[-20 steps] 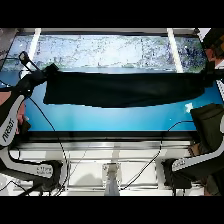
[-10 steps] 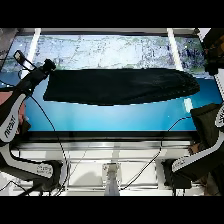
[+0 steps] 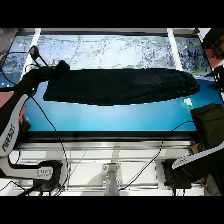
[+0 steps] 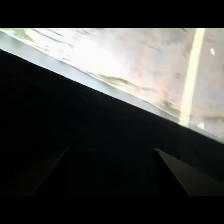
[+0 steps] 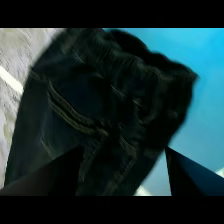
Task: Fold the clothes and pants, and hang the long-sleeved shirts on hangers.
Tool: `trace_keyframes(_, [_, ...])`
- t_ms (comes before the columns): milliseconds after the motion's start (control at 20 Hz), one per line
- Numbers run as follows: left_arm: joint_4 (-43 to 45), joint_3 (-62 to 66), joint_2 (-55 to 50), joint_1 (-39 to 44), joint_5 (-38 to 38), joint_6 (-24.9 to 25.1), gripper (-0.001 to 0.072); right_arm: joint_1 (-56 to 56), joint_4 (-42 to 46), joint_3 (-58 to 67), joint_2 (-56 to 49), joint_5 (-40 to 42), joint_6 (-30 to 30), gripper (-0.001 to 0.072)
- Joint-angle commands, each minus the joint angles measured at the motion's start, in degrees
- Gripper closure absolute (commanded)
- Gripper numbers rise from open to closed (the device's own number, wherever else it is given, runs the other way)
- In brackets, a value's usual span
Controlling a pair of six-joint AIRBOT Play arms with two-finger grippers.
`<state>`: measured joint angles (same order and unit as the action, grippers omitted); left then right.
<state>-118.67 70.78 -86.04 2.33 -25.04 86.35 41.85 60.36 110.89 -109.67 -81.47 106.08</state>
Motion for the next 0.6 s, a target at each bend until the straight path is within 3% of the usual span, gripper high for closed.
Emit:
trace_keyframes(0, [-0.09, 0.0, 5.03, 5.79, -4.63, 2.82, 0.0101, 5.09, -5.27, 0.17, -3.1, -9.97, -3.85, 0.0101])
trace_keyframes(150, [-0.09, 0.0, 8.13, 9.94, -4.81, 2.8, 0.0101, 5.42, -6.78, 0.17, -6.97, -7.26, -5.46, 0.0039])
trace_keyframes(300, [-0.11, 0.0, 9.55, 12.35, -4.79, 2.75, 0.0101, 5.25, -14.73, 0.17, -12.46, -6.4, -8.09, 0.0039])
trace_keyframes(550, [-0.15, 0.0, 10.19, 15.56, -4.79, 2.34, 0.0101, 5.25, -15.91, 0.24, -15.17, 4.66, -10.25, 0.0039])
